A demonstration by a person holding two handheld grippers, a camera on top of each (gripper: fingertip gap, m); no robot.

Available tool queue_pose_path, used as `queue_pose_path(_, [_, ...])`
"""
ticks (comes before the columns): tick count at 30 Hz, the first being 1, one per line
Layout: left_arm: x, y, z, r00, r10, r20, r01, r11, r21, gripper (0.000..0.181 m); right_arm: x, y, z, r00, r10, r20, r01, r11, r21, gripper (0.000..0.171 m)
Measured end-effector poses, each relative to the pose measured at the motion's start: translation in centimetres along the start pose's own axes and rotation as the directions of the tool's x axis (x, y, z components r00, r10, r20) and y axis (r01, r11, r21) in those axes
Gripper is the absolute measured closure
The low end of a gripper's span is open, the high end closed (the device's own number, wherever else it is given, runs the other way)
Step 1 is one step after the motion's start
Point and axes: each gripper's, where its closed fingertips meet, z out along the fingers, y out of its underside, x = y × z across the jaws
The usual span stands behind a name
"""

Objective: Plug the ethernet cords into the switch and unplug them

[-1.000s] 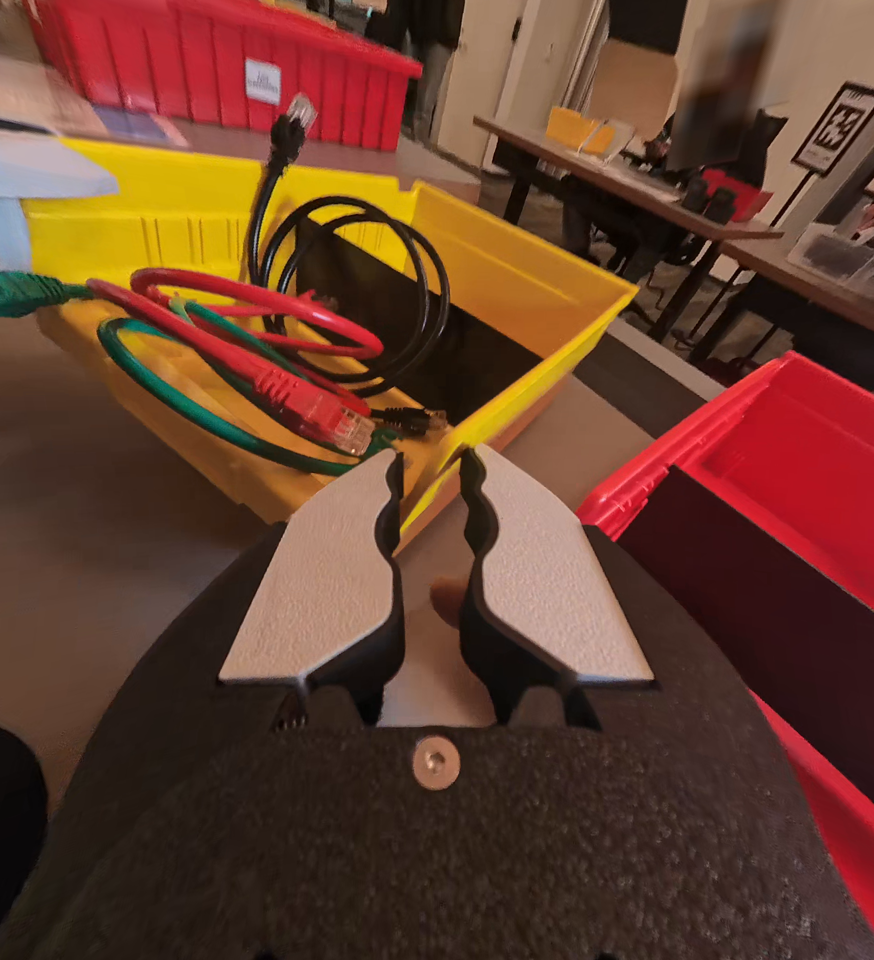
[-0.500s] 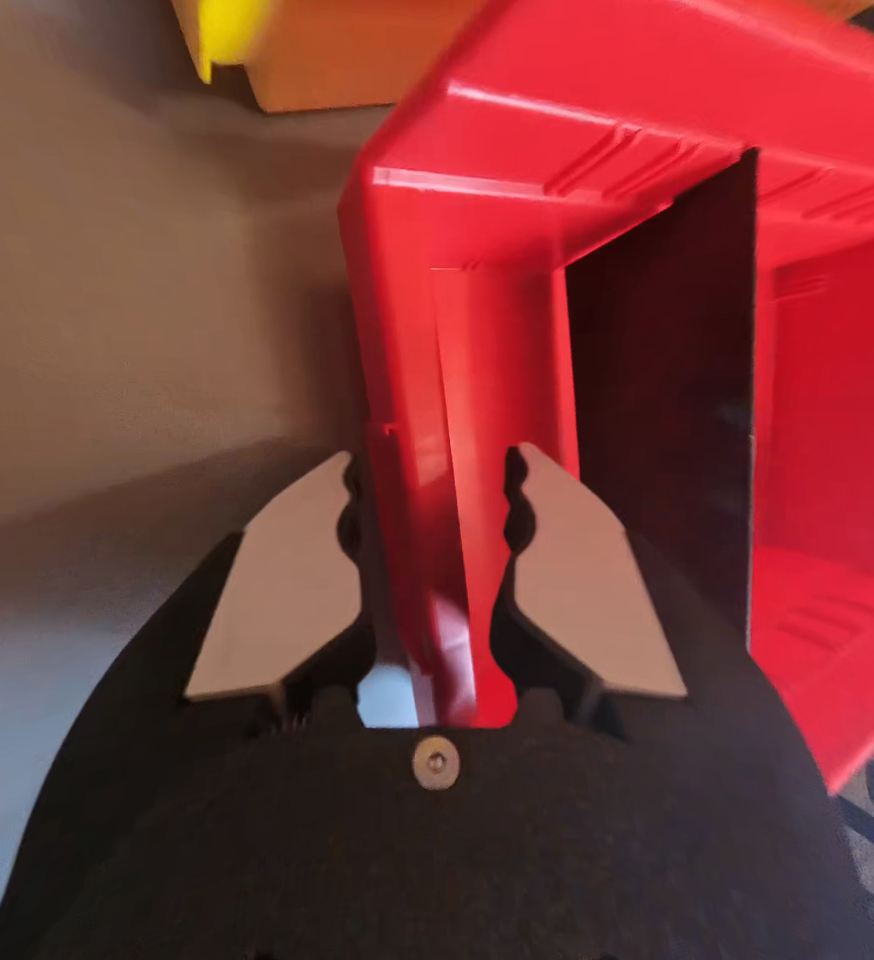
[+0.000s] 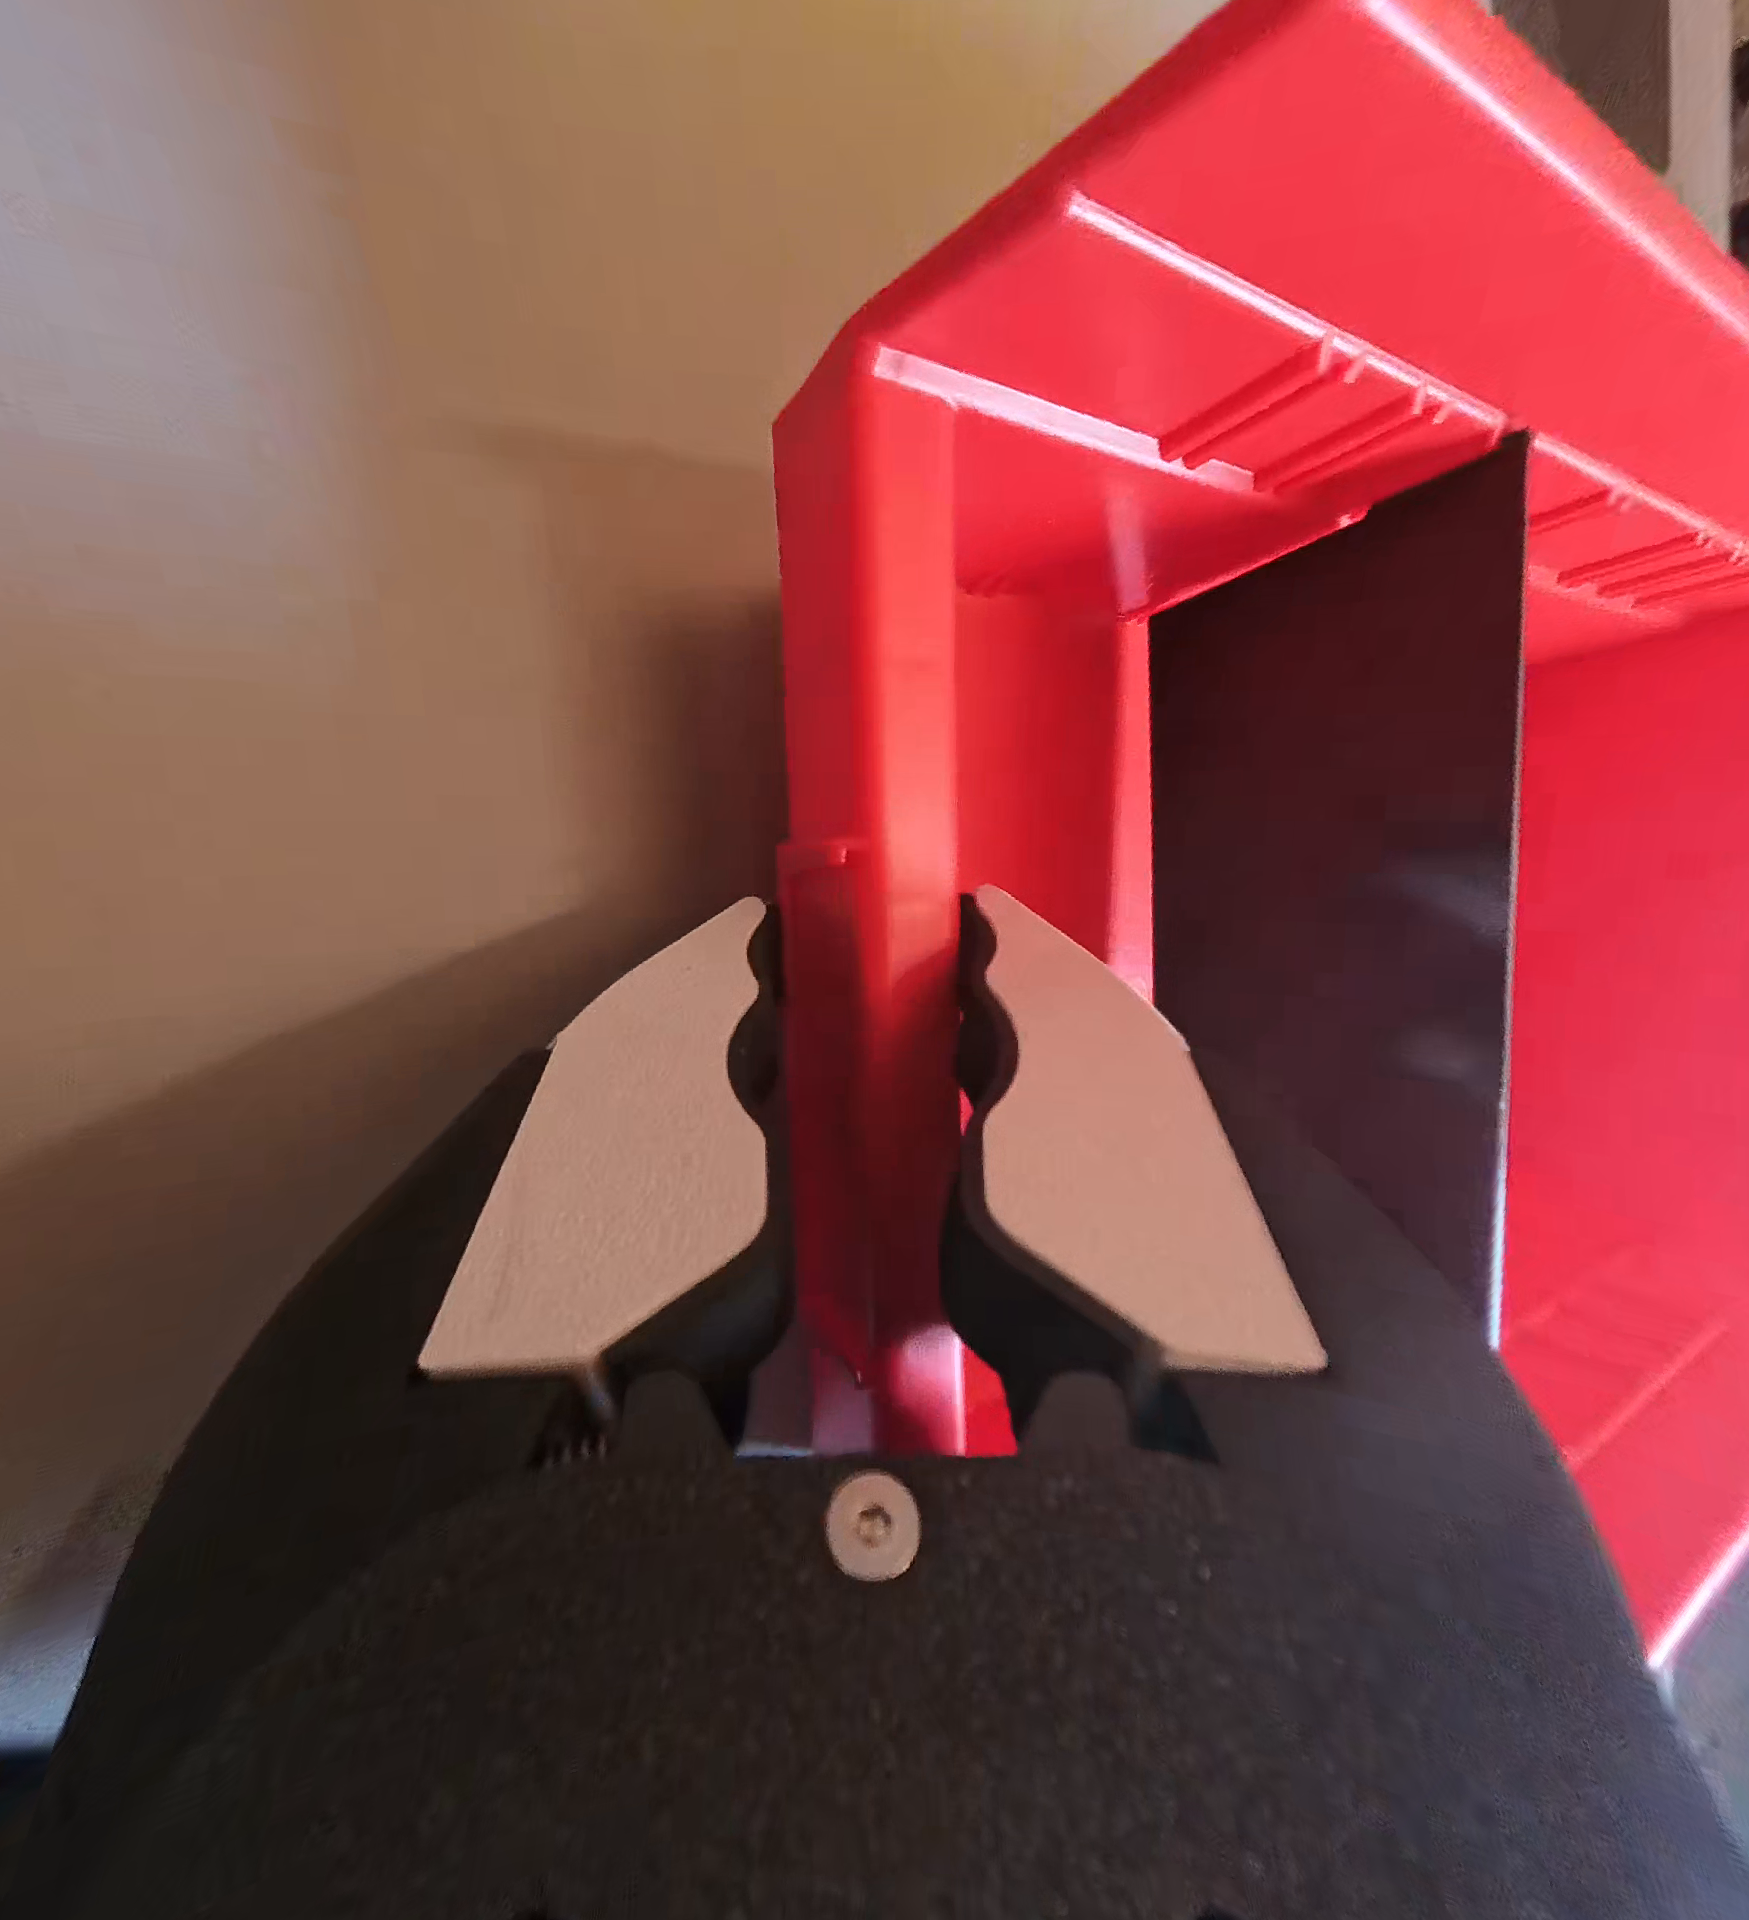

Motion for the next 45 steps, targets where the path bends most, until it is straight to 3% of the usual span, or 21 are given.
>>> queue_pose_path(7, [1.5,3.5,0.7,0.981,0.188,-0.054,-0.195,0.959,-0.206,0.127,1.8,8.9,-3.2,0.999,0.01,-0.052,-0.015,0.995,-0.095,0.141])
queue_pose_path(12, [1.7,4.5,-0.1,0.909,0.406,-0.093,-0.411,0.84,-0.354,0.138,4.9,12.7,-3.4,0.996,0.015,-0.087,-0.027,0.991,-0.134,0.141])
queue_pose_path(17, [1.2,5.0,-0.6,0.842,0.525,-0.124,-0.52,0.731,-0.441,0.133,8.3,15.2,-3.2,0.976,0.009,-0.216,-0.057,0.975,-0.215,0.138])
queue_pose_path(22, [-0.2,5.4,1.3,0.756,0.641,-0.134,-0.62,0.634,-0.462,0.135,8.8,9.6,-5.3,0.936,0.296,-0.188,-0.277,0.953,0.123,0.122])
queue_pose_path(25, [-0.4,5.4,2.5,0.698,0.697,-0.161,-0.672,0.562,-0.482,0.133,8.4,6.0,-7.2,0.878,0.472,-0.083,-0.42,0.841,0.341,0.121])
queue_pose_path(28, [0.0,5.2,3.5,0.69,0.7,-0.184,-0.683,0.545,-0.486,0.123,8.3,4.0,-8.2,0.818,0.575,-0.011,-0.509,0.732,0.453,0.121])
queue_pose_path(33, [0.1,5.7,4.7,0.648,0.721,-0.245,-0.719,0.474,-0.508,0.118,8.1,2.2,-8.6,0.756,0.651,0.069,-0.578,0.615,0.537,0.123])
queue_pose_path(36, [-1.1,7.0,5.9,0.629,0.73,-0.269,-0.721,0.417,-0.554,0.124,8.2,1.4,-8.3,0.731,0.677,0.086,-0.591,0.565,0.575,0.126])
queue_pose_path(38, [-2.4,8.0,6.7,0.584,0.759,-0.288,-0.744,0.358,-0.563,0.14,7.8,0.9,-8.1,0.724,0.682,0.101,-0.596,0.545,0.59,0.128])
queue_pose_path(40, [-2.5,7.8,7.7,0.585,0.766,-0.265,-0.76,0.405,-0.508,0.141,7.3,0.6,-7.8,0.734,0.673,0.092,-0.585,0.557,0.589,0.128])
queue_pose_path(45, [-3.6,7.5,9.1,0.59,0.767,-0.253,-0.761,0.423,-0.493,0.141,7.0,-0.5,-8.0,0.737,0.667,0.109,-0.585,0.549,0.596,0.132])
